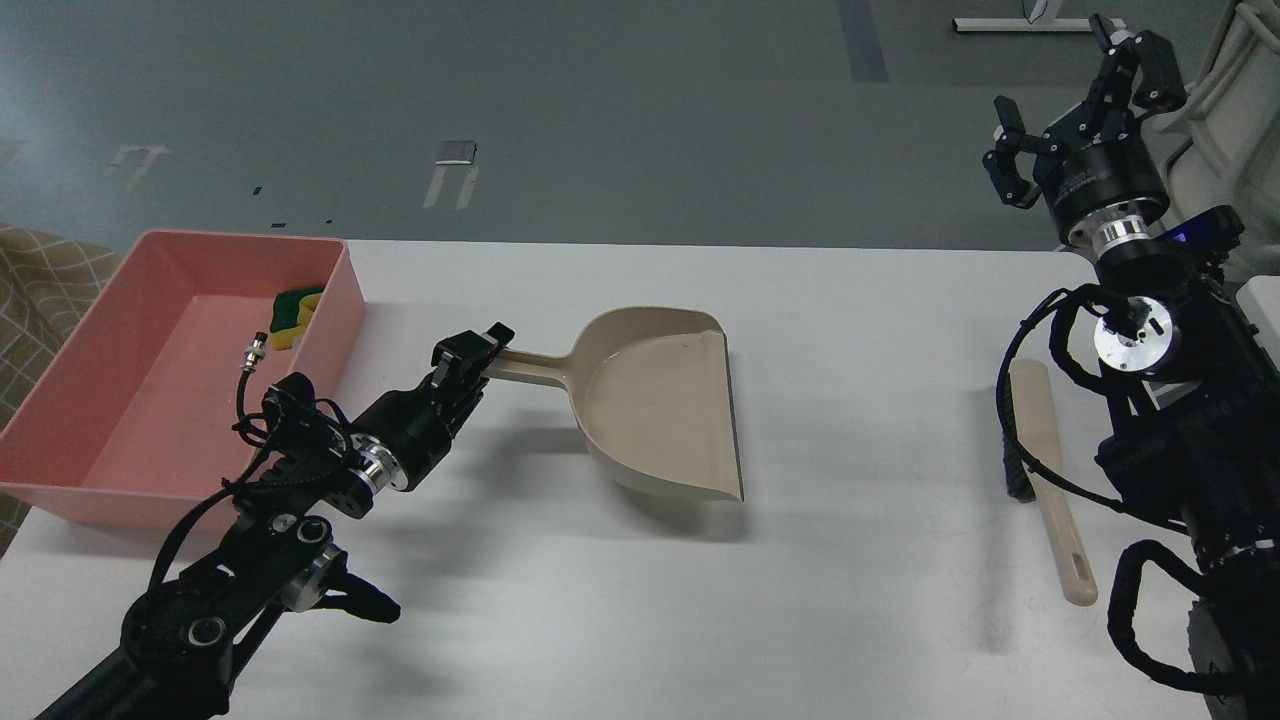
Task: Sweep and dump garbage into bin
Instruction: 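Lower the empty dustpan back onto the table with the left gripper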
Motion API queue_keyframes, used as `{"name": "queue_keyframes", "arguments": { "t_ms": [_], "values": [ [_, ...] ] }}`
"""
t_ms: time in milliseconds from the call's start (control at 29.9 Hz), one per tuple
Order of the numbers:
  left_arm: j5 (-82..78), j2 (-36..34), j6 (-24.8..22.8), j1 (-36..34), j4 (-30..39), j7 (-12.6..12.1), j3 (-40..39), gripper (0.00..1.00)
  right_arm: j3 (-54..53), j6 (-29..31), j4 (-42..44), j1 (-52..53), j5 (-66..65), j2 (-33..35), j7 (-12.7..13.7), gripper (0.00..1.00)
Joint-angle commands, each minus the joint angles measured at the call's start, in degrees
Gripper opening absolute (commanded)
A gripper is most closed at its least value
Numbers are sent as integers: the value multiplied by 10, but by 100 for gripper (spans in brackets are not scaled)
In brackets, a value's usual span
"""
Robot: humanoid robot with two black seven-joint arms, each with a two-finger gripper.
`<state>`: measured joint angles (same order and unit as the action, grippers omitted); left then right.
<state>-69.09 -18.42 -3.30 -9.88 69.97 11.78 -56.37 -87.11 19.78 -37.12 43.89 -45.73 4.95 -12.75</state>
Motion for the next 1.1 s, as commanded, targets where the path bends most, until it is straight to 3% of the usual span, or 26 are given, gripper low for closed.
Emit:
{"name": "queue_keyframes", "arguments": {
  "t_ms": [0, 200, 368, 769, 869, 936, 1069],
  "values": [
    [0, 5, 7, -1, -14, 1, 0, 12, 0, 0, -1, 0, 0, 1, -1, 100],
    [0, 7, 7, 0, -25, 6, 0, 13, 0, 0, -1, -5, 0, 0, -1, 100],
    [1, 6, 8, -1, -25, 12, 0, 27, 0, 0, -9, -12, 0, 0, -1, 100],
    [0, 2, 8, -2, -25, 12, 0, 30, 0, 0, -10, -13, -1, 1, -1, 100],
    [0, 0, 8, -6, -25, 12, 0, 42, 0, 0, -10, -13, 0, 1, -1, 100],
    [0, -2, 7, -6, -26, 12, 1, 59, 0, 0, -10, -13, 0, 1, -1, 100],
    [0, -3, 8, -2, -33, 12, 1, 62, 0, 0, -10, -13, 0, 1, -1, 100]
  ]
}}
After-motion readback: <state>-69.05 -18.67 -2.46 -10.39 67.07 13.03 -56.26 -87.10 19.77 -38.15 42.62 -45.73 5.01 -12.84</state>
